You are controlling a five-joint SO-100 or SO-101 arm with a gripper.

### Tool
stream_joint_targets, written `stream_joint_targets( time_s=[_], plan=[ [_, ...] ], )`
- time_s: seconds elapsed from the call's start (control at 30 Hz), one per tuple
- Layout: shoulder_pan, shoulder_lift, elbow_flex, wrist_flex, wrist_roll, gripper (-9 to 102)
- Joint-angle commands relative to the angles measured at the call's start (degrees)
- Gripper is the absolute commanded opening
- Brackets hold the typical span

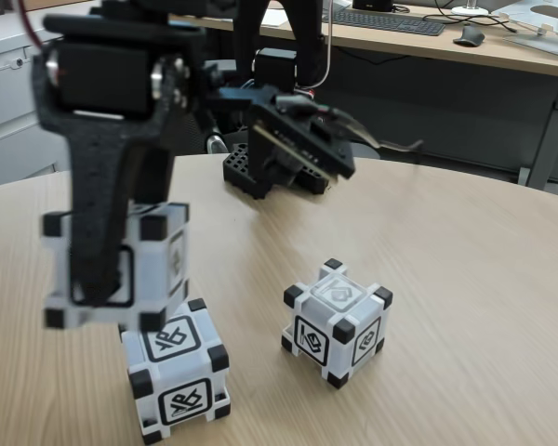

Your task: Stack cubes from left to right.

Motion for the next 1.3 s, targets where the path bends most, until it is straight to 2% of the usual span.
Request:
stream_joint_targets(
  time_s=[0.0,0.37,0.67,1.27],
  plan=[
    [0.4,-0.6,-4.6,-1.6,0.2,0],
    [-0.5,-1.1,-3.5,-0.8,4.1,0],
    [-0.7,-0.8,-3.4,7.0,5.6,0],
    [-1.0,-1.2,-3.5,6.5,4.0,0]
  ],
)
